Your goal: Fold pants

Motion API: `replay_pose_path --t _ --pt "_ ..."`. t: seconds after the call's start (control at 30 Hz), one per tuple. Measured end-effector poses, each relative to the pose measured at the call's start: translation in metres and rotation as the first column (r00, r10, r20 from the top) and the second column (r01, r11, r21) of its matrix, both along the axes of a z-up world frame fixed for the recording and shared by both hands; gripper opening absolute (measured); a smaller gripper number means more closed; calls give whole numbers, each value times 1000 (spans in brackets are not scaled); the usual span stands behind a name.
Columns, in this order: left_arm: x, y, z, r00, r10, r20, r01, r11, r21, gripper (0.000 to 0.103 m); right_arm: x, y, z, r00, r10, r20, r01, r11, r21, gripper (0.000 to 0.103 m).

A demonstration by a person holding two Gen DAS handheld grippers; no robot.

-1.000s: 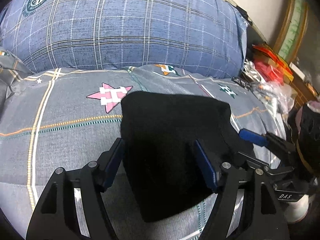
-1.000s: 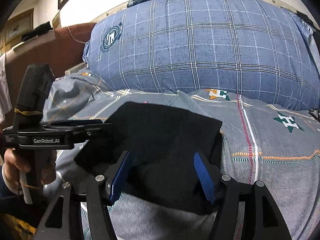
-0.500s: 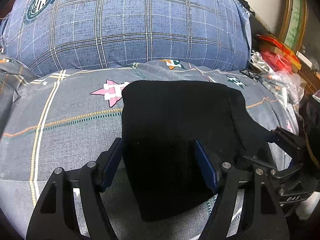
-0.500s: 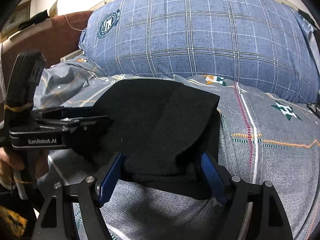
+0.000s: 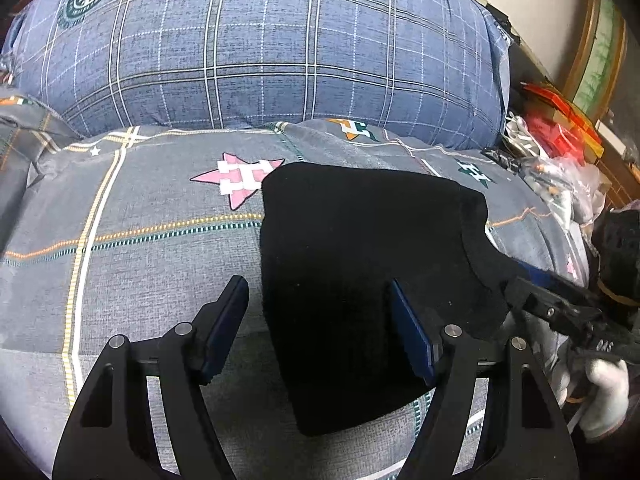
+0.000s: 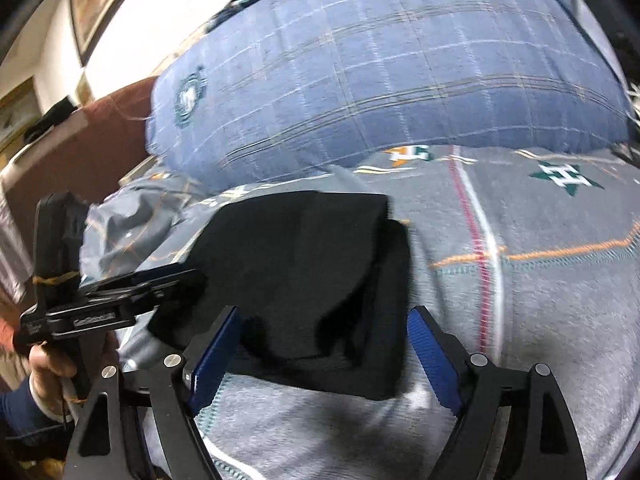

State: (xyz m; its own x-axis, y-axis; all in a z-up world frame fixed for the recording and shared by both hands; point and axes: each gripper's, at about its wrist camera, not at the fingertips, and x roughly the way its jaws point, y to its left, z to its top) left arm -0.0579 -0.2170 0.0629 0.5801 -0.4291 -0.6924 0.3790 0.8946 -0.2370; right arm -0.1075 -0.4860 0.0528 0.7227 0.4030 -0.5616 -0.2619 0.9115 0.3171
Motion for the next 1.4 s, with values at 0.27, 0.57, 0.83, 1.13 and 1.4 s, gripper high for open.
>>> replay_pose_path --t 0.27,0.57,0.83,1.13,1.4 --pt "6 20 3 998 7 -55 -11 997 -78 72 9 -24 -14 998 21 -67 -5 972 236 82" --pt "15 25 -7 991 -10 -136 -11 988 -157 72 30 -16 -19 995 50 -83 -25 961 275 87" --pt "24 8 -17 986 -77 -151 51 984 -170 73 50 -8 -23 995 63 -77 -41 965 259 87" --pt "25 14 -9 986 -88 -139 58 976 -209 66 36 6 -7 998 59 -11 -58 992 110 54" --pt "14 40 28 998 -44 -50 32 974 -224 66 19 29 20 993 90 72 -97 990 102 53"
